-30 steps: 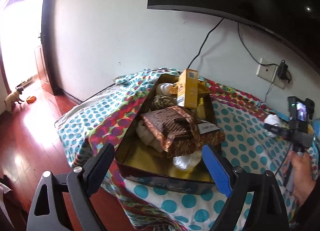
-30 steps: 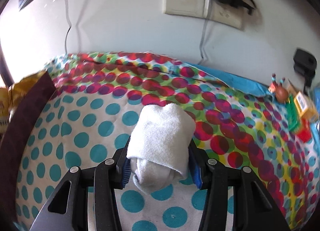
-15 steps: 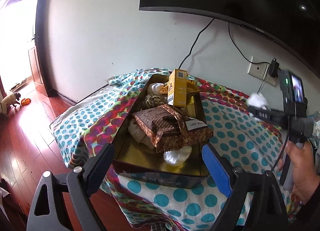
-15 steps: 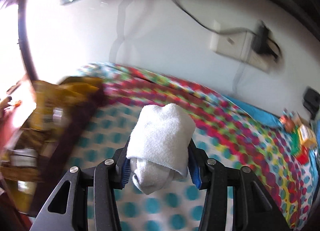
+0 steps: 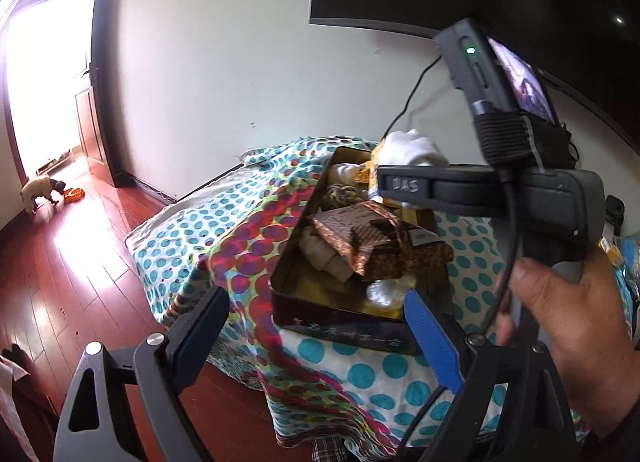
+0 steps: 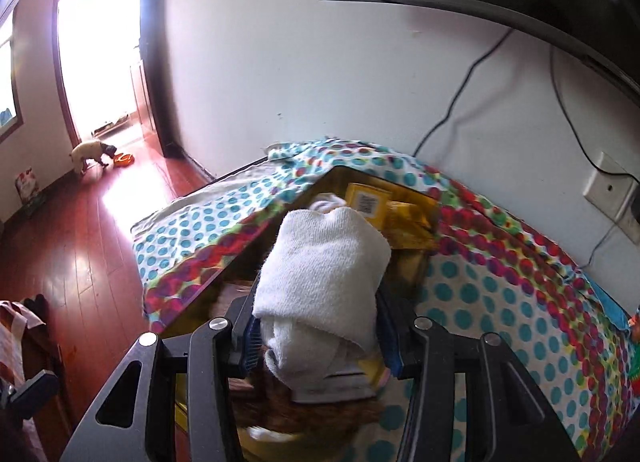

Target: Organize objects

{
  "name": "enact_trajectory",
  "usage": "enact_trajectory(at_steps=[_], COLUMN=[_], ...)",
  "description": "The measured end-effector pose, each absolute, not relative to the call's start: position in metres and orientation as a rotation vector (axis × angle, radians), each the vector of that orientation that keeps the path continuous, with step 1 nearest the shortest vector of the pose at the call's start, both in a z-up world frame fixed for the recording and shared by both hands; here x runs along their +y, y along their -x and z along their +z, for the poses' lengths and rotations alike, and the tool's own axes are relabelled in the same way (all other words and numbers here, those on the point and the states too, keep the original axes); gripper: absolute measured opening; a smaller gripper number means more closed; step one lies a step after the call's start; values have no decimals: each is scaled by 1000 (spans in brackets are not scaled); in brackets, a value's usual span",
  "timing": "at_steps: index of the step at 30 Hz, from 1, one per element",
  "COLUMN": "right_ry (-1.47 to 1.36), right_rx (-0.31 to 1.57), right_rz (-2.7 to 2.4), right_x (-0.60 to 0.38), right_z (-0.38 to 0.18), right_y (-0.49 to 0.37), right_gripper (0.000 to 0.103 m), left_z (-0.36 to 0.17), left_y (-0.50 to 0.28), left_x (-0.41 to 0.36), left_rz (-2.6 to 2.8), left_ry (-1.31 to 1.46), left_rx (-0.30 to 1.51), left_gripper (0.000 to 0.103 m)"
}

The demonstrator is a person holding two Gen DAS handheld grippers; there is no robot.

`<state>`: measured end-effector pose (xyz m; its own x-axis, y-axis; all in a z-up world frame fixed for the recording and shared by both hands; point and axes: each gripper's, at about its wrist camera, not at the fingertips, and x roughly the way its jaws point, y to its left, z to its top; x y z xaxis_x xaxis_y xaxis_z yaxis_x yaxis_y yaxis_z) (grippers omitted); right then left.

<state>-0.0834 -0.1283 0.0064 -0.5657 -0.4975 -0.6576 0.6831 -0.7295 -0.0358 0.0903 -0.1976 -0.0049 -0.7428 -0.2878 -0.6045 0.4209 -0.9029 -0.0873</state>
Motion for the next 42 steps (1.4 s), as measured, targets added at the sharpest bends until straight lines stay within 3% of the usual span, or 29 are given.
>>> enact_trajectory(at_steps=[14,17,24,32,38,42], right_ry=[-951,-1014,-1072,-943,-915,-917], right_rx=[498,497,405,371,160,296], right_rz=[-2326,-2339,-2228,-2287,-2283,-2262], right_x=[-166,-166,-146,-118,-63,-69], right_z=[-33,-36,-38,-17,-3,-23], right_y=[100,115,98,69,68,52], right_gripper=[50,65,64,65,72,71], left_z=[-24,-29,-31,-36,-37,-38], left_y=[-89,-88,-91,-93,-94,-93], left_x=[-216,-216,-217,-215,-216,-208], left_rz=[-2572,-2566,-2560,-2560,-2586,-2595], left_ry=[-884,-899,-897,-904,-873,-890], left_rx=[371,379,381,375,407,374], left_gripper=[91,91,91,91,91,91])
